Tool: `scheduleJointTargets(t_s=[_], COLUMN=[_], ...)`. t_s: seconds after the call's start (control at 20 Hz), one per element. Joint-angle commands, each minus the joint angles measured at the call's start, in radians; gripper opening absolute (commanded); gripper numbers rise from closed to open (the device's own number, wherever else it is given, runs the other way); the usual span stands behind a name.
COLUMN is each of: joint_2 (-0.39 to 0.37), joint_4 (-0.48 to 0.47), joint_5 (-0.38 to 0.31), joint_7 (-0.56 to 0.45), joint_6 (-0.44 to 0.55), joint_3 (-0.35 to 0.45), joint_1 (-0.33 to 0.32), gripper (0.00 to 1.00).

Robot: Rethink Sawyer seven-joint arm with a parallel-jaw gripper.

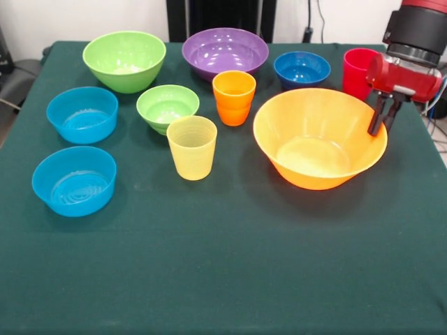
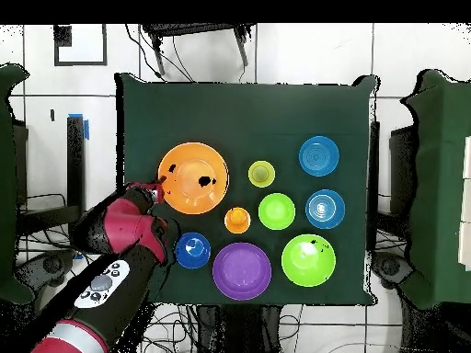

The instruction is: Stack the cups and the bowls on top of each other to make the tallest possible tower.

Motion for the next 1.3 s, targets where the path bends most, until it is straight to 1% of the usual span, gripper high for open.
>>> scheduleJointTargets(t_s=[0.05,0.1,0.2,0.25,0.35,0.65,0.75,0.9,1.0,1.15,1.25,1.3], joint_2=[-0.058,-0.084,-0.136,-0.155,-0.187,-0.256,-0.272,-0.291,-0.297,-0.308,-0.304,-0.292], joint_4=[0.009,0.026,0.071,0.085,0.108,0.109,0.119,0.156,0.172,0.220,0.283,0.314], joint_5=[-0.015,-0.028,-0.053,-0.055,-0.049,-0.034,-0.024,0.001,0.021,0.061,0.103,0.109], joint_7=[0.149,0.141,0.128,0.120,0.115,0.100,0.105,0.112,0.128,0.159,0.165,0.164], joint_6=[0.153,0.153,0.138,0.153,0.186,0.322,0.347,0.352,0.354,0.319,0.279,0.245], joint_3=[0.208,0.242,0.346,0.374,0.407,0.420,0.448,0.530,0.567,0.671,0.816,0.893], joint_1=[-0.089,-0.115,-0.196,-0.220,-0.251,-0.282,-0.305,-0.363,-0.384,-0.444,-0.539,-0.592], gripper=[0.00,0.00,0.00,0.00,0.00,0.00,0.00,0.00,0.00,0.00,0.00,0.00])
